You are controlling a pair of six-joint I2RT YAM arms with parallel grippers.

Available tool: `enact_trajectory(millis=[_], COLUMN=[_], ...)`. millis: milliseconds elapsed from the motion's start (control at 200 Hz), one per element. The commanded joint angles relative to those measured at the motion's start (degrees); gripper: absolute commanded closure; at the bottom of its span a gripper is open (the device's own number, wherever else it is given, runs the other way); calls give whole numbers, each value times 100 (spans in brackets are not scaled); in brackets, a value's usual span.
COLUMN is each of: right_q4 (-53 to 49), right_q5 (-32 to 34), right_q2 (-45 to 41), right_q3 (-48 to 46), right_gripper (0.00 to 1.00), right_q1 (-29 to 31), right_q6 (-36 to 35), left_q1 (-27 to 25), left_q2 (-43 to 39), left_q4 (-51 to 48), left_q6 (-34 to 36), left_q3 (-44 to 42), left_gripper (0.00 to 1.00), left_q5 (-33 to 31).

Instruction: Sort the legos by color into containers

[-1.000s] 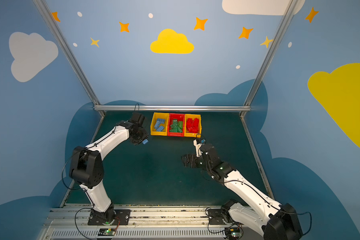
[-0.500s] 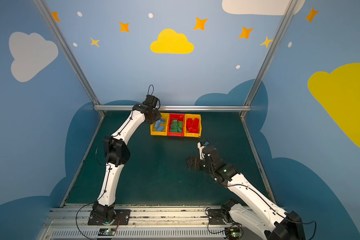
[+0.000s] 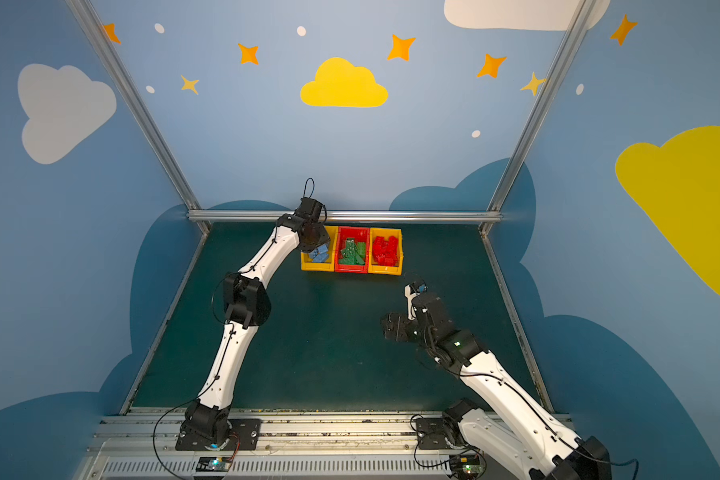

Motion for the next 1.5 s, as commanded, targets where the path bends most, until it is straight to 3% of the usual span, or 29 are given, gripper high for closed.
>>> enact_trajectory(millis=[0, 60, 200, 305, 365, 425, 616, 821, 1101, 1371, 1492], right_q4=[-162, -174, -241, -393, -541, -720, -1210, -1444, -1920, -619, -166], right_q5=[-36, -46, -46, 83, 232, 466, 1568, 2215, 2488, 2537, 2733], right_q2=[-159, -217, -323, -386, -429, -492, -1040, -1864, -1348, -1389, -1547], right_q3=[214, 231, 248, 258, 273, 311, 325, 170, -233, -954, -993], right_gripper=[7, 7, 7, 7, 7, 7, 7, 7, 7, 7, 7], right_q1=[-32, -39, -32, -41, -41, -55, -80, -212, -508, -713, -709], right_q6=[21, 30, 44, -42, -136, -219, -222, -288, 473, 94, -533], left_q1=[-53, -132, -336, -513, -616, -756, -1306, -1328, -1326, -1327, -1308], left_q2=[-109, -225, -738, -1379, -1877, -2517, -5261, -7816, -10414, -11381, -11525], left_q4=[118, 85, -28, -67, -31, 244, 2137, 2158, 2111, 3256, 3787], left_q6=[85, 162, 440, 697, 843, 1034, 1595, 1093, 421, 1283, 1679], left_q3=[148, 141, -20, -641, -1203, -2115, -6212, -9318, -11561, -12657, -12834], left_gripper=[29, 20, 12, 1, 0, 0, 0, 0, 0, 0, 0], left_q5=[-7, -129, -479, -988, -1388, -1793, -3401, -4225, -3997, -3963, -4154])
